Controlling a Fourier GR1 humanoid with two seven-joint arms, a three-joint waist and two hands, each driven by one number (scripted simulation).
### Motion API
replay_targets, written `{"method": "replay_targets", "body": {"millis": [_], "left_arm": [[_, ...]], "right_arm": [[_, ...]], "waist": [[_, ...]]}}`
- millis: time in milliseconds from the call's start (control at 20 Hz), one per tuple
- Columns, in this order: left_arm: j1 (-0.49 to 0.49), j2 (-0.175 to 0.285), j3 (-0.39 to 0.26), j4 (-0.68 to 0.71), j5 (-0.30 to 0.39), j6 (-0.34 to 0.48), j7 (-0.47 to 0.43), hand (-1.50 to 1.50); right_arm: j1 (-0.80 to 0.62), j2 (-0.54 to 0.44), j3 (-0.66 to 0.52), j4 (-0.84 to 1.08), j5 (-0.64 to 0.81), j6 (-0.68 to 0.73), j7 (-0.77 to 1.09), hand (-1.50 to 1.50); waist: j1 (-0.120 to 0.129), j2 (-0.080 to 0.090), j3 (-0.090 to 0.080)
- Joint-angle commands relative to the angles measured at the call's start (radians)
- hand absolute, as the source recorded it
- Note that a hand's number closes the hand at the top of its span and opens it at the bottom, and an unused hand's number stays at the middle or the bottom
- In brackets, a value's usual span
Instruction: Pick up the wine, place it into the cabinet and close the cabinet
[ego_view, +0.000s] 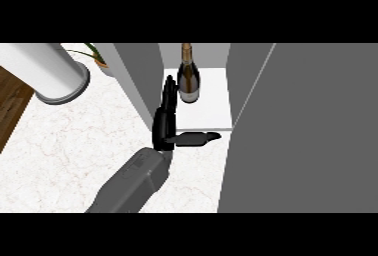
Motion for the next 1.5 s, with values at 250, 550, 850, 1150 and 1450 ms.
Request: {"method": "replay_targets", "body": {"millis": [250,550,850,1150,1450], "left_arm": [[0.253,0.000,-0.220,-0.455,-0.051,0.220,0.059,-1.50],[0.382,0.088,-0.217,-0.709,-0.190,0.325,0.194,-1.50],[0.510,0.152,-0.225,-0.889,-0.233,0.290,0.222,-1.50],[0.700,0.323,-0.295,-1.074,-0.238,0.194,0.190,-1.50],[0.759,0.427,-0.229,-1.172,-0.214,0.100,0.211,-1.50]], "right_arm": [[0.020,0.007,0.045,-0.095,0.030,-0.028,0.054,-1.50],[0.040,-0.032,-0.069,-0.063,-0.097,0.021,0.000,-1.50],[0.015,-0.030,-0.060,-0.041,-0.089,0.027,0.003,-1.50],[0.069,-0.025,-0.022,-0.042,-0.146,0.074,0.023,-1.50],[0.100,-0.041,0.032,-0.055,-0.143,0.131,0.024,1.50]], "waist": [[0.008,0.001,0.000],[0.012,0.004,0.001],[0.011,0.006,0.000],[0.015,0.004,0.000],[0.011,0.005,0.000]]}}
